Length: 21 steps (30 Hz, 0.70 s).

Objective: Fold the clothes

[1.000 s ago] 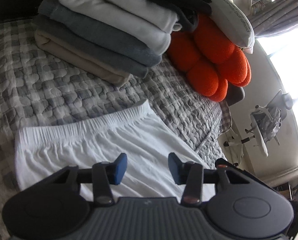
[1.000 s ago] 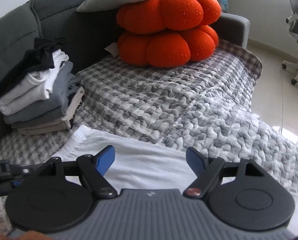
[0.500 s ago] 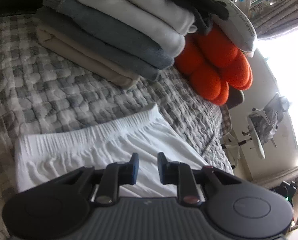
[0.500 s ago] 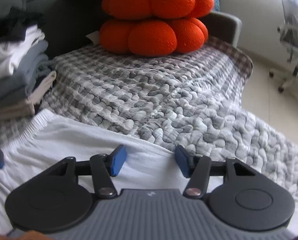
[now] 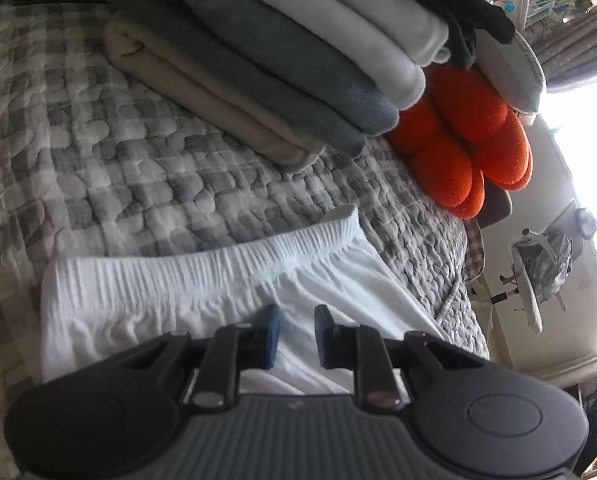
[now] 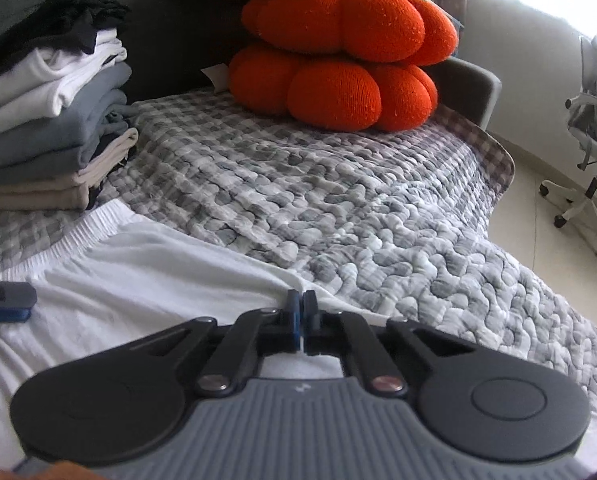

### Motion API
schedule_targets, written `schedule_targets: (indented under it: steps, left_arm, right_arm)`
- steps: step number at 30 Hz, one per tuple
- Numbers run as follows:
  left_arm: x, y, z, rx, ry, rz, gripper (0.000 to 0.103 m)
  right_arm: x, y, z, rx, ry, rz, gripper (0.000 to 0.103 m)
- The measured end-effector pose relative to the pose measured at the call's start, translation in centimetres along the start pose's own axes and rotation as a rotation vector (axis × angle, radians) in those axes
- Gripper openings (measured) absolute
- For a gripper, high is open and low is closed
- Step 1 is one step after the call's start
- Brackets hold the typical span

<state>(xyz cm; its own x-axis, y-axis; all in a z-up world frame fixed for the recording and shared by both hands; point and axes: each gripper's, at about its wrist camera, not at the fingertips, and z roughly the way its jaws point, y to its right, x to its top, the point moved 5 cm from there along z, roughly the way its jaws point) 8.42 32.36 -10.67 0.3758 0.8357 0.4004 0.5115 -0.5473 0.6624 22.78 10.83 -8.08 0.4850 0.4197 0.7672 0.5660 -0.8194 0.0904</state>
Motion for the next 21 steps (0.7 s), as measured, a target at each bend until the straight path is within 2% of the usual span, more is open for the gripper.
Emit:
schedule_targets:
  steps: [13,16,18,21]
  left_arm:
    - [-0.1,0.0,0.5,0.009,0.035,0.012,0.018]
    - [-0.1,-0.3,0.6,0.005,0.044,0.0,0.014]
    - [-0.1,-0.6,0.7,0.007,0.048,-0.014,0.007]
    - [0.0,-1.1,0.8,-0.004,0.053,-0.047,0.004]
  right_arm:
    - [1.7,0.2,-4.9,0.135,0.046,0.116,0.001]
    - [2.2,0.5,-6.5,0.158,0.056,0.138,0.001]
    - [2.5,0.4,-7.3,0.165,0.056,0.144,0.001]
    - [2.9,0.1,-8.5,0.179,0.049,0.152,0.001]
